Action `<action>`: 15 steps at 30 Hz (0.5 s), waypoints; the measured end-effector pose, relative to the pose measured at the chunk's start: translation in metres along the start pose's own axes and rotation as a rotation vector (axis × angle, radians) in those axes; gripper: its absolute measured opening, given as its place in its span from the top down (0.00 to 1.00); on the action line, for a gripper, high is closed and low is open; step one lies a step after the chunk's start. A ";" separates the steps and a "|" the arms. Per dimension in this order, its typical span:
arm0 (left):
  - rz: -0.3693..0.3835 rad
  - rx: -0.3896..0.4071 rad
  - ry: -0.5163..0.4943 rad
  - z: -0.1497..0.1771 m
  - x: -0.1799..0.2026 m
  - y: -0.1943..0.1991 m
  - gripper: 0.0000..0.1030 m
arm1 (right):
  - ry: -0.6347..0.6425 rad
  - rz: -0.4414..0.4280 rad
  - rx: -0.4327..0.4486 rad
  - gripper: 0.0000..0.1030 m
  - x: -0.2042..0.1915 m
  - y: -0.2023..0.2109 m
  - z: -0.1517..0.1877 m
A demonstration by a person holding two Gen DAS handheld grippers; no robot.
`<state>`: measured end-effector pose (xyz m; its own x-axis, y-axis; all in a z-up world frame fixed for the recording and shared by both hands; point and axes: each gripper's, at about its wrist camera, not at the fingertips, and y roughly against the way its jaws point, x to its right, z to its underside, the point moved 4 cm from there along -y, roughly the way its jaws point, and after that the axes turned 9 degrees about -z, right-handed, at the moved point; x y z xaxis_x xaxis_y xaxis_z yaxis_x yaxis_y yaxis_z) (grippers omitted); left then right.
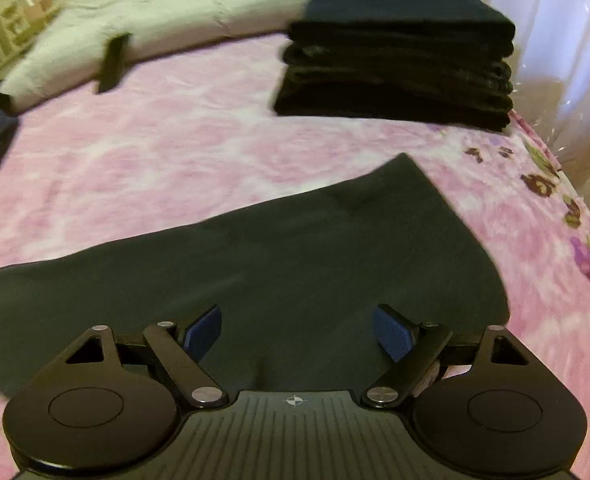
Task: Fold clothes
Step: 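Open both grippers and pull back from the lengthwise-folded trousers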
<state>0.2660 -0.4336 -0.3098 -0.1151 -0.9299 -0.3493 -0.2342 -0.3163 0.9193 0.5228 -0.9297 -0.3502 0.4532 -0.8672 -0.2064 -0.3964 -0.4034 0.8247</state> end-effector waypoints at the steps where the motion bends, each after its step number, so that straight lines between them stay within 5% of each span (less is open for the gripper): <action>1: -0.007 0.003 0.003 0.009 -0.007 0.004 0.55 | 0.004 -0.006 0.006 0.00 -0.015 0.010 0.005; 15: -0.005 0.253 -0.052 0.118 -0.135 0.039 0.39 | -0.045 0.054 0.031 0.00 -0.280 0.069 0.103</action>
<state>0.1589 -0.2982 -0.2478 -0.1617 -0.9154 -0.3686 -0.4686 -0.2575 0.8451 0.2860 -0.7445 -0.2899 0.3948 -0.8997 -0.1862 -0.4436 -0.3642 0.8189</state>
